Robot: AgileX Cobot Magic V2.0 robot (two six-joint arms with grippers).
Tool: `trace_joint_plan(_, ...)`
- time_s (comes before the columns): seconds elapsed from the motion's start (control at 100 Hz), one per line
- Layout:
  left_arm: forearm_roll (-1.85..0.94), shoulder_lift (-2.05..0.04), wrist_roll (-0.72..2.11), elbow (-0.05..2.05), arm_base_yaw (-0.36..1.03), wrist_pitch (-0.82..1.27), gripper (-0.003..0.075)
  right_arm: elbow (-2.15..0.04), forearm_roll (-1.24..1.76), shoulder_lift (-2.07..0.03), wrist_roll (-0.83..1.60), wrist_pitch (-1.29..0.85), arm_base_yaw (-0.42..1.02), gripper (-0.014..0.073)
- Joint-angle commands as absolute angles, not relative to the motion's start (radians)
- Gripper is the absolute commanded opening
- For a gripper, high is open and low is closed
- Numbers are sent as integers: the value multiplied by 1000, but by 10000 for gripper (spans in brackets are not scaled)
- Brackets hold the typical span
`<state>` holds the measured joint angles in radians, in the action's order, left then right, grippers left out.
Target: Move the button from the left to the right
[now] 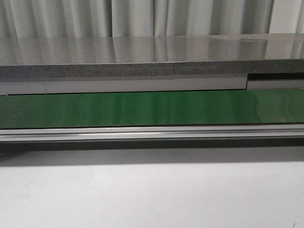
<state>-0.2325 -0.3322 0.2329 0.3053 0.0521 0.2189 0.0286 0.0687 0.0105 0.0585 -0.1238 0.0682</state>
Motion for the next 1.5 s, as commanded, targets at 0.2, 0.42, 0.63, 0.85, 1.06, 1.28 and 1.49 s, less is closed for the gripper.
trace_joint_plan(0.2,-245,-338,231,336,60,137,-20,13,65,30,55,-37,67,-68)
trace_joint_plan(0.42,-245,-338,231,336,60,137,-20,13,65,30,55,-37,67,-68)
trace_joint_plan(0.63,-245,-338,231,336,60,137,-20,13,65,30,55,-37,67,-68)
trace_joint_plan(0.85,-245,-338,231,336,60,137,-20,13,65,30,55,-37,67,-68)
trace_joint_plan(1.06,-245,-338,231,336,60,137,-20,13,65,30,55,-37,67,-68)
trace_joint_plan(1.28,-213,-338,231,336,60,109,-20,13,65,30,55,-37,67,-68)
trace_joint_plan(1.49,0,-291,105,292,60,91,-20,13,65,30,55,-37,67,-68)
